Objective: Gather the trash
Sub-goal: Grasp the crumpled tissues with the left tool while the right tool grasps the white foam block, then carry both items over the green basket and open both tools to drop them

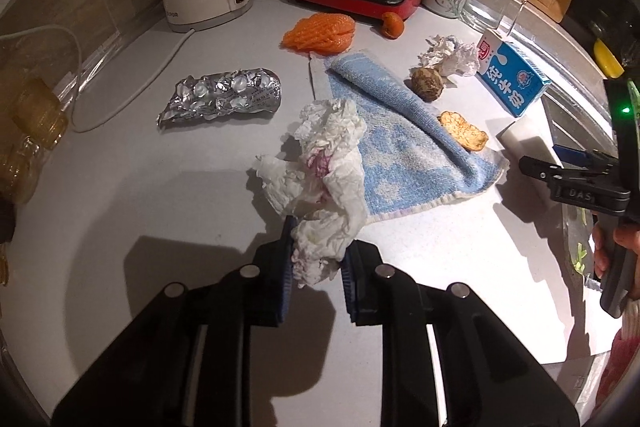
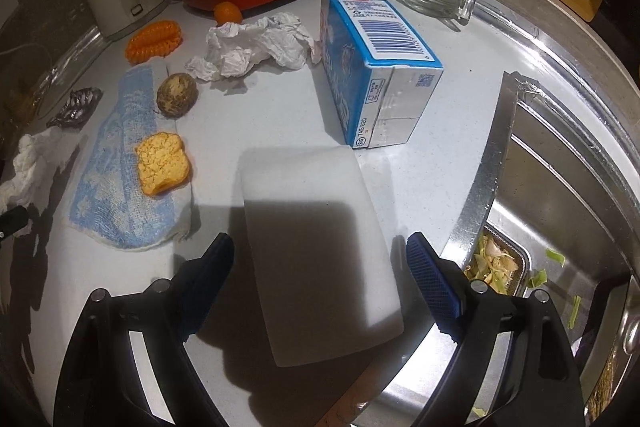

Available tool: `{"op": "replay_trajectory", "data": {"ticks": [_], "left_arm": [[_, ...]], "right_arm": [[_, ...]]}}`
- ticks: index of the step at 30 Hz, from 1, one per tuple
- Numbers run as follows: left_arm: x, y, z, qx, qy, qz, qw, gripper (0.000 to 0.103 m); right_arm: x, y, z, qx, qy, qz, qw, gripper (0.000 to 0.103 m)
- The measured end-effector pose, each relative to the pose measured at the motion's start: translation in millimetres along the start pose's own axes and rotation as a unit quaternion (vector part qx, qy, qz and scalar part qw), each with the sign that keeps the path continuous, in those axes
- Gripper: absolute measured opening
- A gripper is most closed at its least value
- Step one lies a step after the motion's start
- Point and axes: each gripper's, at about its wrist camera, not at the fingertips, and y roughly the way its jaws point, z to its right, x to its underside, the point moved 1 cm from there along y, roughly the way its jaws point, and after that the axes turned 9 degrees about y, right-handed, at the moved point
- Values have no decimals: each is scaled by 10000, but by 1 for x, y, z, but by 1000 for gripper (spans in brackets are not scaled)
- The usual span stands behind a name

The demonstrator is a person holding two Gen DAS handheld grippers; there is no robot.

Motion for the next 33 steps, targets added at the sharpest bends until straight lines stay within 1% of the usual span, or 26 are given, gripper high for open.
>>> {"op": "replay_trajectory", "data": {"ticks": [1, 2, 3, 4, 5, 9, 11, 17, 21, 26, 30, 33], "left_arm": [[2, -2, 2, 2, -1, 26, 10000, 21], [3, -3, 5, 8, 18, 36, 10000, 21], [5, -4, 8, 14, 49, 35, 10000, 21], [7, -5, 11, 5, 80, 26, 10000, 21], [9, -6, 13, -4, 105, 21, 9999, 21], [20, -15, 23, 84, 100, -10, 9999, 21], [27, -22, 30, 86, 110, -18, 9999, 21], [56, -53, 57, 258, 235, 18, 9994, 21], [83, -71, 83, 423, 432, -48, 9982, 21], [122, -90, 121, 638, 664, -201, 9955, 21], [154, -101, 148, 736, 770, -330, 9938, 21], [174, -107, 163, 710, 778, -396, 9936, 21]], "right_arm": [[1, 1, -2, 63, -59, 0, 10000, 87], [2, 1, -3, 82, -100, -2, 9999, 84], [3, 1, -3, 32, -101, 9, 9999, 73], [4, -1, -2, -60, -52, 26, 10000, 68], [4, -3, -1, -36, -19, 41, 10000, 62], [13, -11, 6, -181, 133, -12, 9997, 61], [21, -20, 6, -225, 169, 44, 9996, 61], [61, -74, 4, -455, 244, 230, 9984, 61], [102, -112, 5, -573, 210, 280, 9977, 61], [157, -150, 9, -717, 194, 240, 9969, 61], [198, -169, 12, -862, 213, 144, 9959, 62], [227, -177, 15, -941, 209, 38, 9953, 62]]}}
